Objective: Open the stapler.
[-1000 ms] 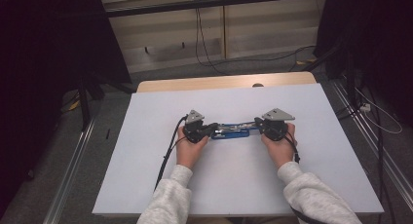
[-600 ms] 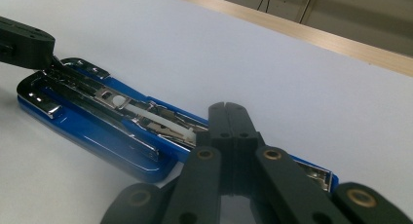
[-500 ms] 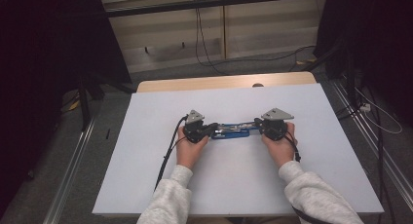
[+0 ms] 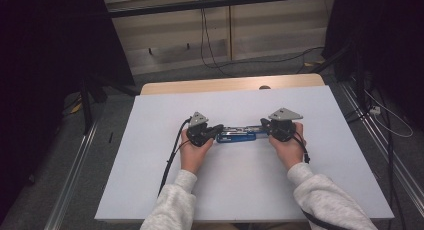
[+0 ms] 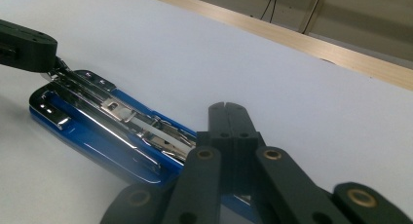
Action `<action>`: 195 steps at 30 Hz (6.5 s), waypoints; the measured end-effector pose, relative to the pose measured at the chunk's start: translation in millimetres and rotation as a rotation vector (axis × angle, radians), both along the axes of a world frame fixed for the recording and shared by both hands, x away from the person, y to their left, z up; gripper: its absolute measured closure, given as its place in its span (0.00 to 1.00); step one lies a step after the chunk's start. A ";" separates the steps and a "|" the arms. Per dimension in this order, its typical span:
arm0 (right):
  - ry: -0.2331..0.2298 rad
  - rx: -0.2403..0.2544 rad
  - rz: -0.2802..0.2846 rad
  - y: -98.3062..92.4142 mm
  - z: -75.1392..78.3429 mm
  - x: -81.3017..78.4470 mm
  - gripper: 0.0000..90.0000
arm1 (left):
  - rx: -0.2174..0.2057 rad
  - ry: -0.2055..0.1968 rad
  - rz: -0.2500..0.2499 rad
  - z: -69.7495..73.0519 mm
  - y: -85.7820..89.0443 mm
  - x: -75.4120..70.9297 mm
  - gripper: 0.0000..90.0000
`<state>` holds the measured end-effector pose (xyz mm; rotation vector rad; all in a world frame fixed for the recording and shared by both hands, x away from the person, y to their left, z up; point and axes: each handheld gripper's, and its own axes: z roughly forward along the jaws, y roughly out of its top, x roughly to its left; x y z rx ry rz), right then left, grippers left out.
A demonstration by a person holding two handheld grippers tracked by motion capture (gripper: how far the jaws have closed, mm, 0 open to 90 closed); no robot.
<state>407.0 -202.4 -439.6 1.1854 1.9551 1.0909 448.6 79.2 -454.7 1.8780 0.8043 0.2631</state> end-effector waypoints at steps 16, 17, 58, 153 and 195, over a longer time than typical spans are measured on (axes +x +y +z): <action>-0.002 0.003 0.027 -24.0 10.8 -8.3 0.99 | -0.022 0.015 -0.006 9.5 4.6 -3.1 0.87; 0.000 0.003 0.023 -25.9 10.9 -9.1 0.98 | -0.025 0.014 -0.007 10.6 5.4 -3.2 0.85; 0.045 0.085 0.007 -76.5 -8.8 -35.1 0.26 | -0.014 0.048 0.027 33.8 35.6 -27.7 0.17; 0.272 -0.020 0.105 -76.3 -19.1 -12.0 0.88 | -0.016 -0.004 0.086 39.3 58.5 -29.9 0.09; 0.186 0.024 0.294 -56.1 46.2 5.1 0.88 | -0.026 0.006 0.081 39.1 64.7 -28.6 0.07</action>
